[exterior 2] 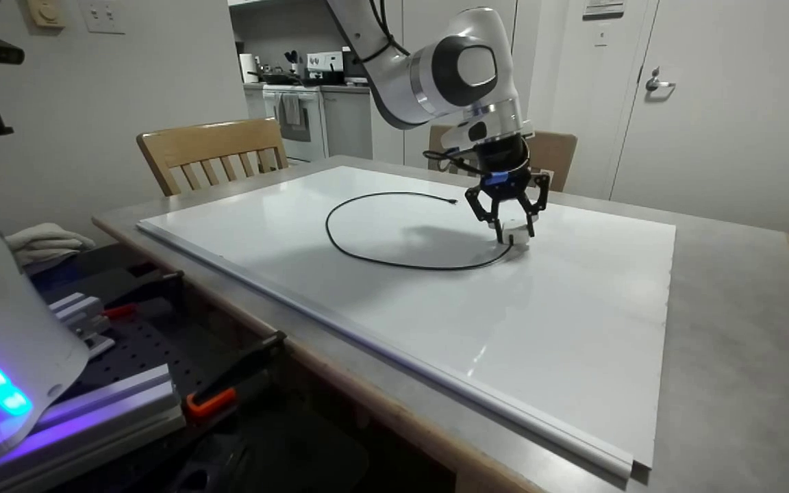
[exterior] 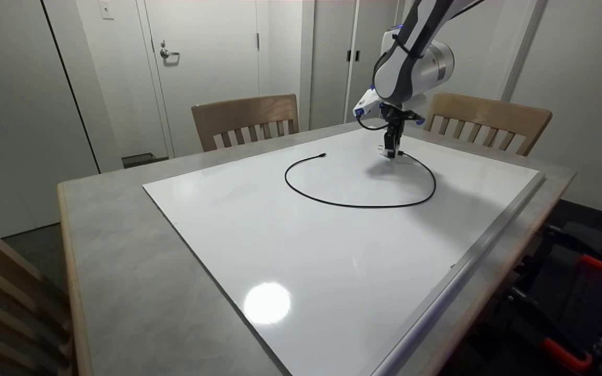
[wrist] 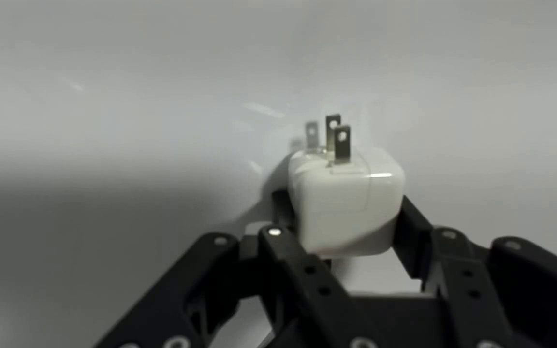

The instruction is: Straighten the charger

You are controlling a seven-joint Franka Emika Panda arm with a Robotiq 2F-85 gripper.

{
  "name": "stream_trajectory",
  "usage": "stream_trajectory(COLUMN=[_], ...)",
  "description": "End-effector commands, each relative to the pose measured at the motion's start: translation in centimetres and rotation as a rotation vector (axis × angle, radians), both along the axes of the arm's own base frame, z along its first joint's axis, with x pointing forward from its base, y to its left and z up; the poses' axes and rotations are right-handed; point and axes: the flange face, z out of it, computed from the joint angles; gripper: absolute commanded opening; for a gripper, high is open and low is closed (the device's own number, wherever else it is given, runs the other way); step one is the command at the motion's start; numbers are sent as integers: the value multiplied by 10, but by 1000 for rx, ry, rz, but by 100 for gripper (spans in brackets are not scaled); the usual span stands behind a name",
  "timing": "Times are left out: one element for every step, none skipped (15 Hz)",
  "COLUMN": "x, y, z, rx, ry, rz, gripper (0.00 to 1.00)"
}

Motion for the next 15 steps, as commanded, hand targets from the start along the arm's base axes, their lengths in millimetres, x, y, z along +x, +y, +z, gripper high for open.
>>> stream_trajectory(x=[1,1,1,1,0,-1,-4,-8,-12,-17,-21,-26,-32,-35,-40], y=[-1,-1,-1,-1,-4,-7,-11,-19,-27,-34,-42,-50,-57,-64,-72], z=[0,0,0,0,-2,-3,-4,-4,-4,-4,-3,-4,-4,-5,-5], rx=[-2,-3,-3,-3,-13,-6,3,29,53,81,105,128,150,172,189], ry=[-1,0,0,0,16,19,18,9,-7,-18,-31,-45,-61,-79,-97], rz=[-4,-2,-1,0,-29,-57,-104,-174,-228,-280,-334,-391,-449,-505,-562], gripper=[52,52,52,27,27,27,27,27,27,27,27,27,27,27,27])
